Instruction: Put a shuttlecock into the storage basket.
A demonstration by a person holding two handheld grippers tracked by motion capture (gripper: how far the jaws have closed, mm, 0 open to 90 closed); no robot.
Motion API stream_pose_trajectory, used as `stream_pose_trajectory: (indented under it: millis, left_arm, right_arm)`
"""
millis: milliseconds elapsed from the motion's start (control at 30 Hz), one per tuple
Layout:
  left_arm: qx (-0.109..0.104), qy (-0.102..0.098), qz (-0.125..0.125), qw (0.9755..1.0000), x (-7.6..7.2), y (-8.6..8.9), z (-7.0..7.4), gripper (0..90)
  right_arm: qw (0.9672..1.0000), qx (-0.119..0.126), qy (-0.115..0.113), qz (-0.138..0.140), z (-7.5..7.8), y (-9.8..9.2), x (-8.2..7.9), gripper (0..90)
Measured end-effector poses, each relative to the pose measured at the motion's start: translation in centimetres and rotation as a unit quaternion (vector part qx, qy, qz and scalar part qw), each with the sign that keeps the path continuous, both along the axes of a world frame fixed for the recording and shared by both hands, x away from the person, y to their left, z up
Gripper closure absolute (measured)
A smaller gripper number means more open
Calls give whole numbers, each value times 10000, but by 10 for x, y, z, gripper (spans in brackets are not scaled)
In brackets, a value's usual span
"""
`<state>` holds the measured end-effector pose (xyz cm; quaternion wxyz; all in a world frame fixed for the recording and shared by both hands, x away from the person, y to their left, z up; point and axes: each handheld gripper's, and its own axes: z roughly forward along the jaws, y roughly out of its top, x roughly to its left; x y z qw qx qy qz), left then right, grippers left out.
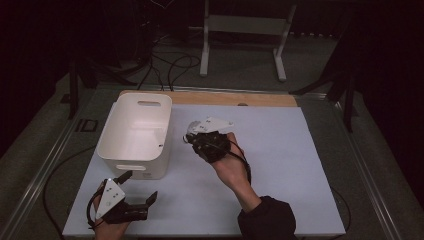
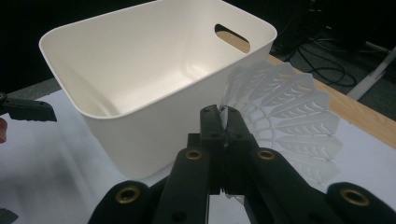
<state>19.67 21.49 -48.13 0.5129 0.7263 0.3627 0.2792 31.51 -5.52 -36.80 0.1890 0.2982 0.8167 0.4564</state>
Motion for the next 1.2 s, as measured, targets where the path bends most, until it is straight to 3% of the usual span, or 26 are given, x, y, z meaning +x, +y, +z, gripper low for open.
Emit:
stream_pose_trajectory:
  millis: [1200]
  left_arm:
    - [5, 9, -14, 10000, 0, 0, 0, 4]
  right_arm:
    - [9998, 156, -125, 82, 14, 15, 4, 893]
